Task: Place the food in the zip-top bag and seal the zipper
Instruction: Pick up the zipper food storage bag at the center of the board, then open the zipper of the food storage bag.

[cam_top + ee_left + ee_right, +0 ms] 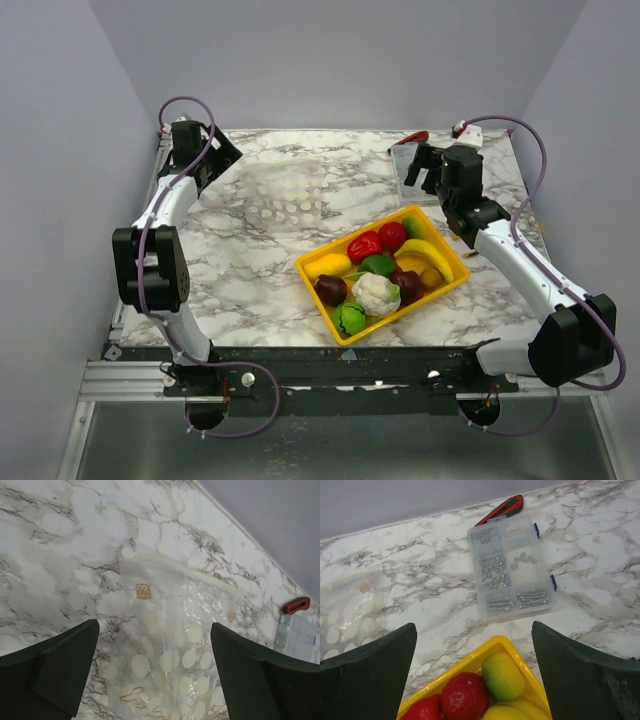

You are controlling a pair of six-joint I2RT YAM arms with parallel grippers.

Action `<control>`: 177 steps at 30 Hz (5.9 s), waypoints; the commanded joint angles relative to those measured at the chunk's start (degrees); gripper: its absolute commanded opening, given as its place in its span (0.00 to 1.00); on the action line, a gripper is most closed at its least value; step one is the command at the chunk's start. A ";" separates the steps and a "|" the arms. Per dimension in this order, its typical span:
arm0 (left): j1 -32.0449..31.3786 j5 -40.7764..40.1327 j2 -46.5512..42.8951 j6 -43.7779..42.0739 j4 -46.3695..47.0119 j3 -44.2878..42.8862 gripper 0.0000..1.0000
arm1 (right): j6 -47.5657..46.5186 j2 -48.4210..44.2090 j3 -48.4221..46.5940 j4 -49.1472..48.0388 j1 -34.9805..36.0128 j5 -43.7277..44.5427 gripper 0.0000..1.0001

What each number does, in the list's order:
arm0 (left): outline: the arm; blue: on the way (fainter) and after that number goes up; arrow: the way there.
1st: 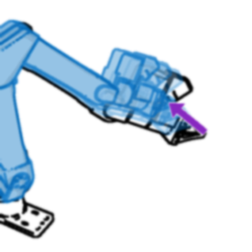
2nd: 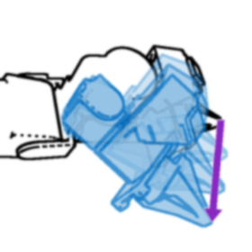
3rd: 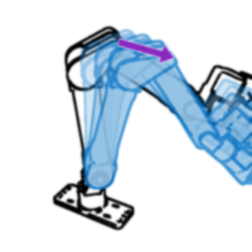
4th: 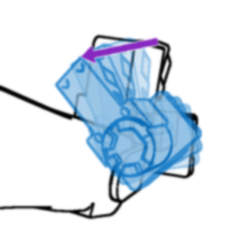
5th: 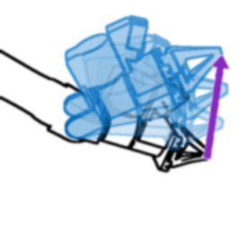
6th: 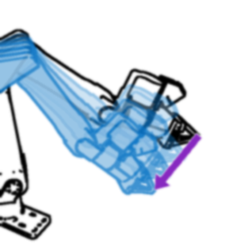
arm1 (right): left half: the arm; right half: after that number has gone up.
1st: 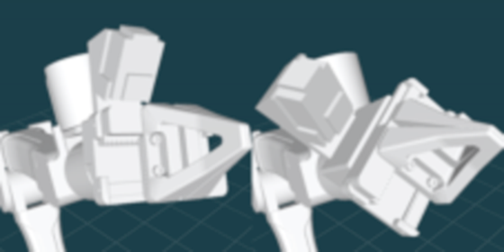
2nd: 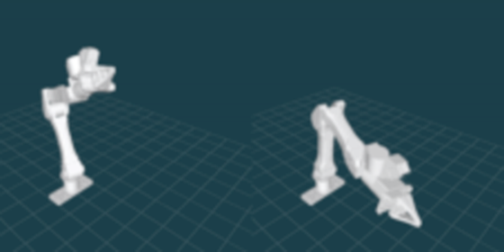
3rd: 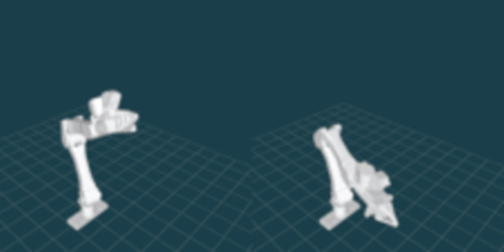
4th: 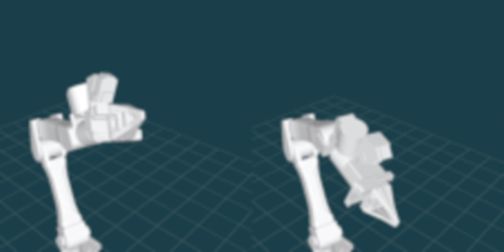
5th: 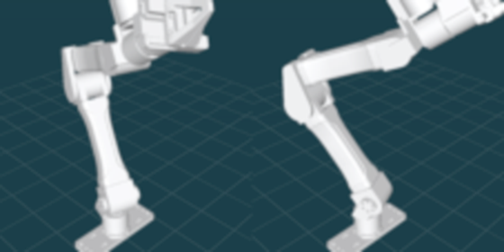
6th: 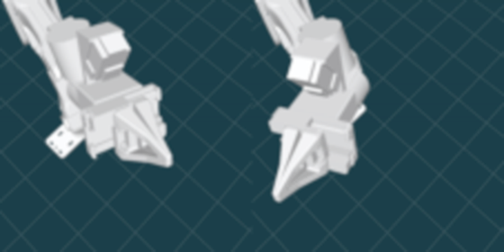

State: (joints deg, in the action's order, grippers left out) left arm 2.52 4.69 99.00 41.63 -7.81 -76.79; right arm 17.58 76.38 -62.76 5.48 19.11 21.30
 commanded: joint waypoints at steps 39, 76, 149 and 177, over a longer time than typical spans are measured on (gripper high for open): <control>-7.58 11.01 -12.39 -26.54 -14.52 1.42 0.00 | 2.19 5.79 -3.13 3.62 0.11 -37.30 1.00; -19.31 39.65 -45.91 -58.33 1.58 29.43 0.00 | -8.60 7.73 -4.82 -3.04 2.77 -74.79 0.71; -29.39 -1.57 -36.49 -25.25 -27.20 7.10 0.74 | 48.09 11.82 1.67 -32.31 19.10 -32.62 0.01; -31.21 -22.09 -44.14 -36.48 -25.52 12.70 0.09 | 56.59 17.76 7.37 -41.74 22.71 -36.29 0.01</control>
State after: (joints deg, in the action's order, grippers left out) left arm -28.58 -19.92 60.38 5.48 -36.88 -68.12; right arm 72.69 91.92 -54.26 -32.27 40.58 -13.65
